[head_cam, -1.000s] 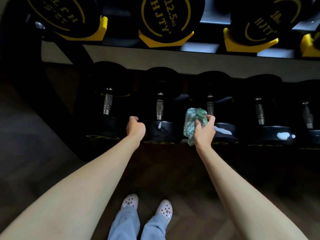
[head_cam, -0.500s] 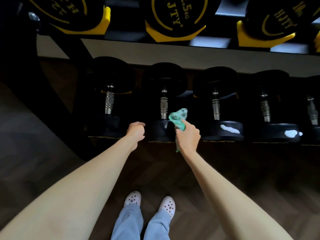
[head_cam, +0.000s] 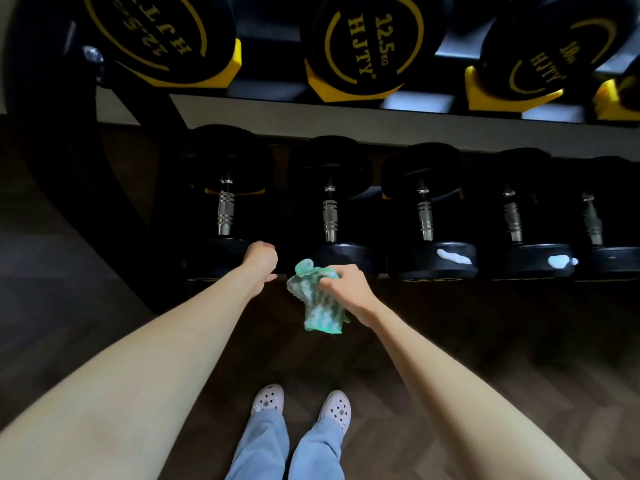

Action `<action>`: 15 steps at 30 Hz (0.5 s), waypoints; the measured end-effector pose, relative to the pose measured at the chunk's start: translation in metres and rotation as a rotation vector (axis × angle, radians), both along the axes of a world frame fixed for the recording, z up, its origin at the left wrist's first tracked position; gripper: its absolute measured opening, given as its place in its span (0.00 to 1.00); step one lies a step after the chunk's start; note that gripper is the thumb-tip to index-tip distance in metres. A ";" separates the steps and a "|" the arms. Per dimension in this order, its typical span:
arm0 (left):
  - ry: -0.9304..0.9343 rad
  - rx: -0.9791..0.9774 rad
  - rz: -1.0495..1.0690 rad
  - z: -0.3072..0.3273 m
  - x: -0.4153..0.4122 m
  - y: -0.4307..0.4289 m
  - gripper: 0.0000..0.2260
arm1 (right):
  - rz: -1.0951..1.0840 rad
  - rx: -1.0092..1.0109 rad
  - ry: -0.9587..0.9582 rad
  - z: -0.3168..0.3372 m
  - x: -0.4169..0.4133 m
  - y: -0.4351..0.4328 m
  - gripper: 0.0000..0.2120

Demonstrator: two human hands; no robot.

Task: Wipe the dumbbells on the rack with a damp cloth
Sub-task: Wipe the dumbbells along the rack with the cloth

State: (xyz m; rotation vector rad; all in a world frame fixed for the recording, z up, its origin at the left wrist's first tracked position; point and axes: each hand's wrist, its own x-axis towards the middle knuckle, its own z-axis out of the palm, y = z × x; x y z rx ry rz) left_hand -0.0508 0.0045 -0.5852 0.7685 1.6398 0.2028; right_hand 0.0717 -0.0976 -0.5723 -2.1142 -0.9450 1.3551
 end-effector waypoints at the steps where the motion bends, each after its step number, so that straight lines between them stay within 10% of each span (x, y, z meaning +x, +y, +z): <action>1: -0.007 -0.012 0.006 0.006 0.000 0.003 0.16 | -0.179 -0.036 0.138 0.006 0.003 -0.001 0.06; 6: -0.114 -0.042 -0.085 0.030 0.013 0.014 0.16 | -0.643 -0.052 0.579 0.031 0.036 0.007 0.10; 15: -0.544 -0.241 -0.350 0.033 0.042 0.043 0.09 | -0.572 0.129 0.759 0.016 0.074 0.057 0.18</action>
